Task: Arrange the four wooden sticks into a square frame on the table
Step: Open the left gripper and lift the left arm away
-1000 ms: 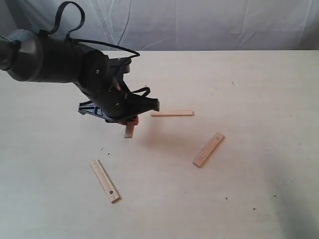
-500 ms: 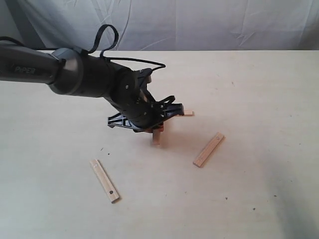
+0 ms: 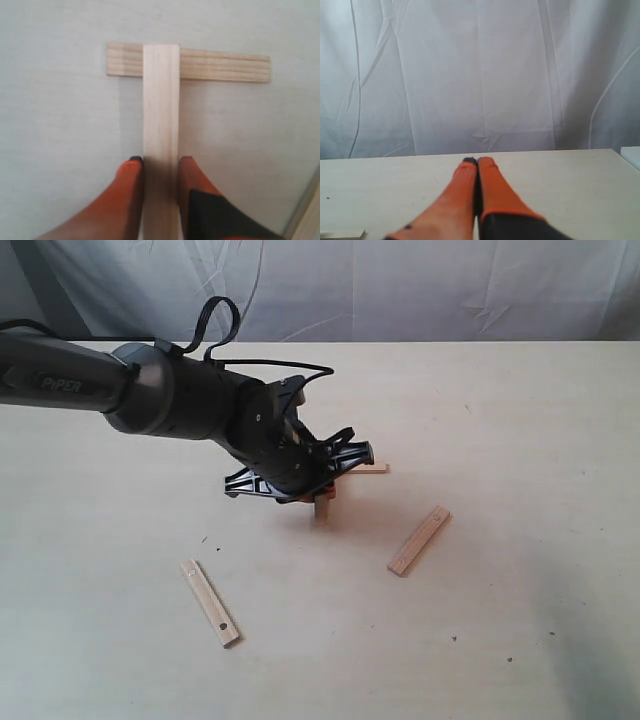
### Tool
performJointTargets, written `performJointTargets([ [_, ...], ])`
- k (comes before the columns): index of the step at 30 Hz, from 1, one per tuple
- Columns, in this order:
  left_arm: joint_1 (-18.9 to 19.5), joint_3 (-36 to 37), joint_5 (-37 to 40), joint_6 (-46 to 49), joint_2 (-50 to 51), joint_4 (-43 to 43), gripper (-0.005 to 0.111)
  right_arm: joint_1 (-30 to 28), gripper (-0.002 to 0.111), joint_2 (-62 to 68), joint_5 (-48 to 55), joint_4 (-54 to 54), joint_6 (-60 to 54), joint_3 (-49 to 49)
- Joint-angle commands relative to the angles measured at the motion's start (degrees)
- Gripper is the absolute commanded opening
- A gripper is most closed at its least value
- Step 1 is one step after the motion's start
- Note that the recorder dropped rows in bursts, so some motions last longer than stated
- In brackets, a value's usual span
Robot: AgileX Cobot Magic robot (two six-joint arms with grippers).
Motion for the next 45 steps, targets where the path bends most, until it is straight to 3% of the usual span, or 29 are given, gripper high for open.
performJointTargets([
  [1,-0.29,-0.35,-0.59,-0.31,0.1,-0.28,0.0,-0.25,0.0,-0.32,-0.26,0.09,0.07,0.14],
  [10,-0.17,-0.35,-0.78,-0.31,0.1,0.93,0.002,-0.25,0.0,-0.32,-0.27,0.2,0.07,0.14],
  [20,-0.07,-0.35,-1.9,-0.31,0.68,0.97,0.039,-0.25,0.0,-0.32,-0.27,0.2,0.07,0.14],
  [24,-0.07,-0.35,-1.79,-0.67,0.96,0.99,0.043,-0.25,0.0,-0.32,-0.27,0.2,0.07,0.14],
  [28,-0.07,-0.38,-0.28,-0.8,-0.04,0.86,0.043,-0.25,0.0,-0.32,-0.37,0.54,0.07,0.14],
  [32,-0.07,-1.31,4.6,-0.08,-3.8,7.51,0.038,-0.25,0.0,-0.32,-1.42,10.15,2.67,0.14],
  [39,0.56,-1.46,18.75,0.13,-12.79,26.67,0.0,-0.25,-0.001,-0.32,3.35,17.01,2.67,0.11],
  [45,5.24,0.98,20.92,5.02,-19.14,25.99,0.0,-0.25,-0.001,4.2,16.55,20.35,2.9,-9.17],
])
